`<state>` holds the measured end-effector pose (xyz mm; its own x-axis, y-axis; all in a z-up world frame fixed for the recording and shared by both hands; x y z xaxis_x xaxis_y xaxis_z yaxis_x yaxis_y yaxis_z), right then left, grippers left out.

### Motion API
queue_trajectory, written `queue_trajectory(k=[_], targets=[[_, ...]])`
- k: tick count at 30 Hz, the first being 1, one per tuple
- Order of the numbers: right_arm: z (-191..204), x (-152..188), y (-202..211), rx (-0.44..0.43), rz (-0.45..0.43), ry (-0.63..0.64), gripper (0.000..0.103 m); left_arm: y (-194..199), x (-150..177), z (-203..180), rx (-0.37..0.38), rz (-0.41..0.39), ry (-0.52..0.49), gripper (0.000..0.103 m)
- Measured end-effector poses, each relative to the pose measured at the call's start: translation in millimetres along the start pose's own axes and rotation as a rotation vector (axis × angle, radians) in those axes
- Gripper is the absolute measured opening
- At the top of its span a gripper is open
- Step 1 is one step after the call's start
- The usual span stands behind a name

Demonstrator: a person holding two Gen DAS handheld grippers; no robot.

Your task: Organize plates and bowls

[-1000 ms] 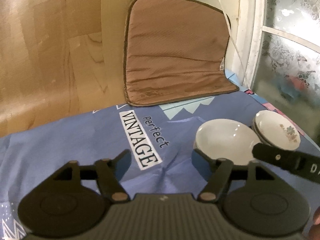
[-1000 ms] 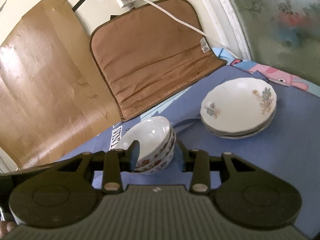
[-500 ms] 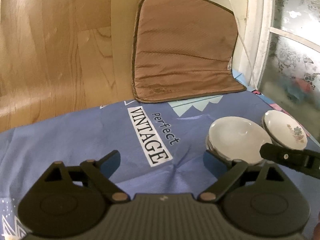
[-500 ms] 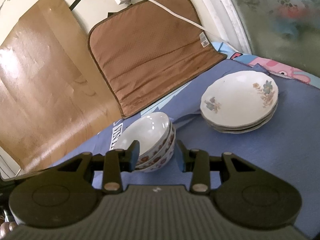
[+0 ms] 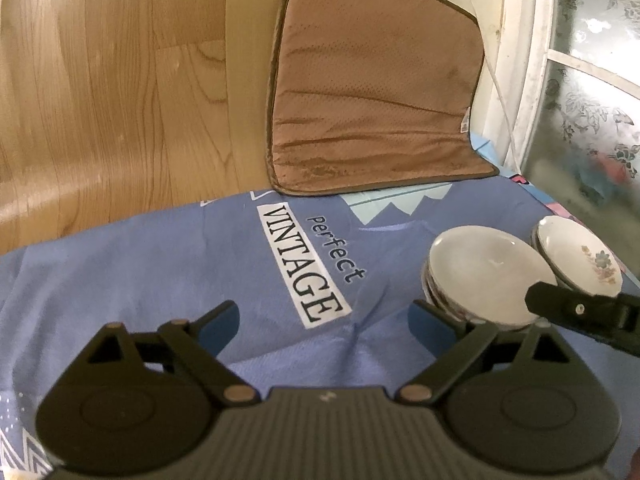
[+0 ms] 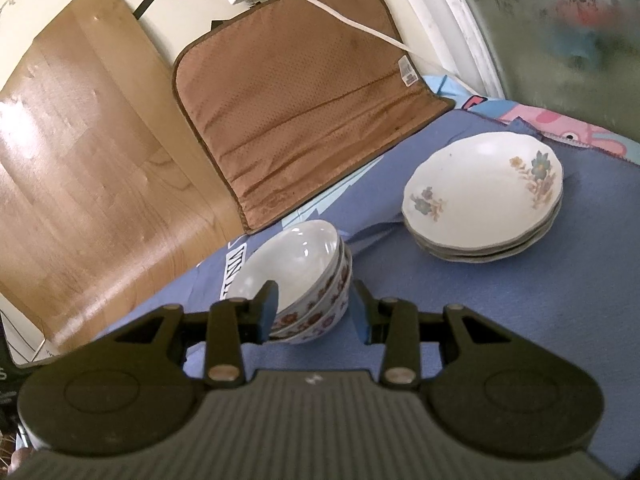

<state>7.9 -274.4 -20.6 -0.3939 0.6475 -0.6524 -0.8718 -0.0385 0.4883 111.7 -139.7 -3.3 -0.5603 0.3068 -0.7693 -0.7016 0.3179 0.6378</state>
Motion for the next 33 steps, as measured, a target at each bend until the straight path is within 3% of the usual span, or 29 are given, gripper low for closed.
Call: queue_trajectory(k=[20, 33], targets=[[-3, -1, -1, -0.005, 0.001, -0.018, 0.043, -2, 2, 0, 0.028, 0.007, 0.015, 0.103], [-1, -1, 2, -0.008, -0.002, -0.018, 0.047, -7, 13, 4, 0.031, 0.079, 0.029, 0.103]])
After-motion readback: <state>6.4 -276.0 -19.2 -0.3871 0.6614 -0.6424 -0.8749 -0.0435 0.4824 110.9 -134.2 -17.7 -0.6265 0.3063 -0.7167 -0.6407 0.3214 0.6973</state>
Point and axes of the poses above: each gripper's, at about its wrist camera, not at the fingertips, and y roughly against the way its jaws point, z to its left, x to its underside, the point moved 8 cm from there along -y, roughly the way its jaws point, and after that the axes turned 6 degrees about -y, right-handed, at the moved point
